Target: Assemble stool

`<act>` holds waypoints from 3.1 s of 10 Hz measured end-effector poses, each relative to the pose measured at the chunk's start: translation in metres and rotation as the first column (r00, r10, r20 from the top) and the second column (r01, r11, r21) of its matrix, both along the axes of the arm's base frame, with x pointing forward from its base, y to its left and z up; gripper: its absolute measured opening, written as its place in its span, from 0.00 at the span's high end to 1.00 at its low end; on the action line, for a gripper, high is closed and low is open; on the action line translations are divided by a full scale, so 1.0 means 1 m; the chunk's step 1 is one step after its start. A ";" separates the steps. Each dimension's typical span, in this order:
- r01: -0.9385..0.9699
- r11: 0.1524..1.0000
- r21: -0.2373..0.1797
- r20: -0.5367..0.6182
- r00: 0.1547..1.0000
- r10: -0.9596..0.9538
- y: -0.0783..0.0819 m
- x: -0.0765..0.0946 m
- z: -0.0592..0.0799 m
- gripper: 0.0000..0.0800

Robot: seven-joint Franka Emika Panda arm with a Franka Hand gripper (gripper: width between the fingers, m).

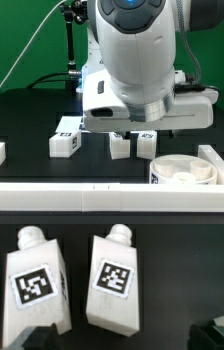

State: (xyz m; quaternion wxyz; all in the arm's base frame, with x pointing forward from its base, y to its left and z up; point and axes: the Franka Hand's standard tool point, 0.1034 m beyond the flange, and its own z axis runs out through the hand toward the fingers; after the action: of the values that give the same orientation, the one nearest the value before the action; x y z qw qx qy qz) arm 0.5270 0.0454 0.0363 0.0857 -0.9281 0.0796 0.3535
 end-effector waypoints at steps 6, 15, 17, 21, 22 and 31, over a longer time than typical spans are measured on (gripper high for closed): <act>0.028 0.999 -0.031 -0.030 0.999 -0.029 0.004 -0.006 -0.010 0.19; 0.050 0.997 -0.058 -0.054 0.997 -0.053 0.004 -0.017 -0.024 0.36; 0.043 0.997 -0.060 -0.051 0.998 -0.046 0.009 -0.020 -0.027 0.59; 0.017 0.998 -0.056 -0.033 0.999 -0.018 0.009 -0.017 -0.024 0.59; -0.021 0.999 -0.049 -0.004 1.000 0.021 0.011 -0.008 -0.015 0.59; -0.070 0.998 -0.004 0.069 0.995 0.071 0.014 0.034 0.032 0.59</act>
Offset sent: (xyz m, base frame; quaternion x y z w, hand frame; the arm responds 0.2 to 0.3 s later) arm 0.0000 0.0000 0.0000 0.0000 0.0000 0.0000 1.0000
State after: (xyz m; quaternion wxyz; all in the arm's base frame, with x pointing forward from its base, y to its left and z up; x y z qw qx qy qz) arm 0.5611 0.0593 0.0686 0.0751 -0.9421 0.0440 0.3238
